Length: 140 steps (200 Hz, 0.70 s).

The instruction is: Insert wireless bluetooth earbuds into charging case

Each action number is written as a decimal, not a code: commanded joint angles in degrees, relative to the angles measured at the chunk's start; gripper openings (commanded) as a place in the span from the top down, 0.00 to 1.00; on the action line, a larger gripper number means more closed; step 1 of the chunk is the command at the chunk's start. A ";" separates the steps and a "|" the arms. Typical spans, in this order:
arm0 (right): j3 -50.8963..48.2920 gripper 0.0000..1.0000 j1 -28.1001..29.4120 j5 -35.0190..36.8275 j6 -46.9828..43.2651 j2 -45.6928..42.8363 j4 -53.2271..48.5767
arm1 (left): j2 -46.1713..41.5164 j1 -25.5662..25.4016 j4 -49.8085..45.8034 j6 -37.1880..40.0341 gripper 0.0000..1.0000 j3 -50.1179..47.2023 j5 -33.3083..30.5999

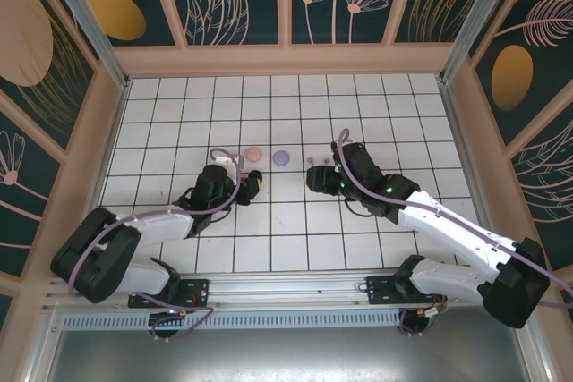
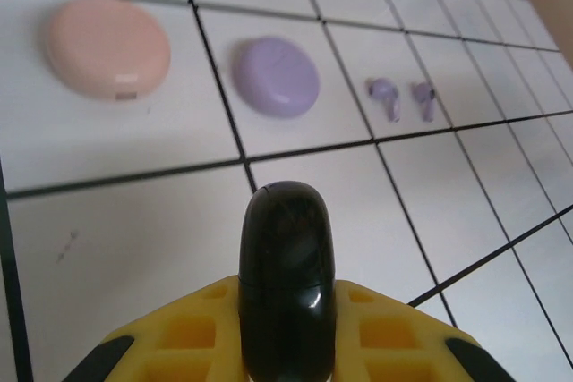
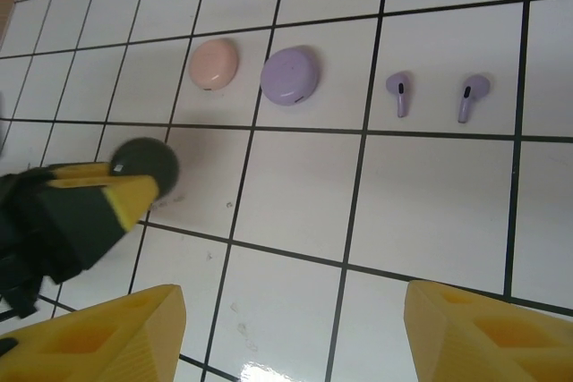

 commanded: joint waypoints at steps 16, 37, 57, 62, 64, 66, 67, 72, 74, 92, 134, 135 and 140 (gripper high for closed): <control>-1.00 0.34 -0.32 0.77 -1.08 -2.75 -0.52 | 5.16 2.89 0.06 -3.74 1.00 3.36 7.31; -0.88 0.34 -0.36 0.58 -1.53 -2.84 -0.99 | 7.05 4.55 1.10 -4.03 1.00 3.58 9.10; -0.68 0.34 -0.41 0.19 -1.89 -2.55 -1.01 | 8.70 6.05 1.89 -4.03 0.99 3.45 10.75; -0.55 0.34 -0.41 0.17 -1.97 -2.39 -1.00 | 9.14 6.30 1.82 -3.90 0.99 3.54 10.94; -0.53 0.34 -0.41 0.08 -2.04 -2.29 -1.05 | 9.31 6.38 1.77 -3.84 0.98 3.61 10.96; -0.46 0.33 -0.41 0.06 -2.12 -2.29 -1.09 | 9.49 6.47 1.76 -3.80 0.98 3.62 10.92; -0.45 0.33 -0.41 0.02 -2.09 -2.26 -1.09 | 9.58 6.48 1.79 -3.75 0.98 3.62 10.94; -0.26 0.33 -0.49 -0.18 -2.21 -2.11 -1.10 | 9.93 6.70 1.76 -3.57 0.97 3.71 11.09; -0.15 0.34 -0.49 -0.27 -2.30 -1.94 -1.10 | 10.10 6.75 1.74 -3.56 0.97 3.71 11.13; 0.68 0.33 -0.57 -0.69 -2.92 -0.94 -1.51 | 11.09 7.24 1.78 -2.81 0.89 3.80 11.49; 2.32 0.33 -0.57 -1.35 -3.81 1.15 -1.69 | 10.96 8.21 -1.47 -0.62 0.71 4.53 8.80; 2.35 0.33 -0.58 -1.35 -3.81 1.22 -1.70 | 10.93 8.23 -1.58 -0.57 0.70 4.56 8.70; 2.45 0.33 -0.58 -1.42 -3.82 1.32 -1.65 | 10.69 8.33 -2.26 -0.26 0.69 4.73 8.12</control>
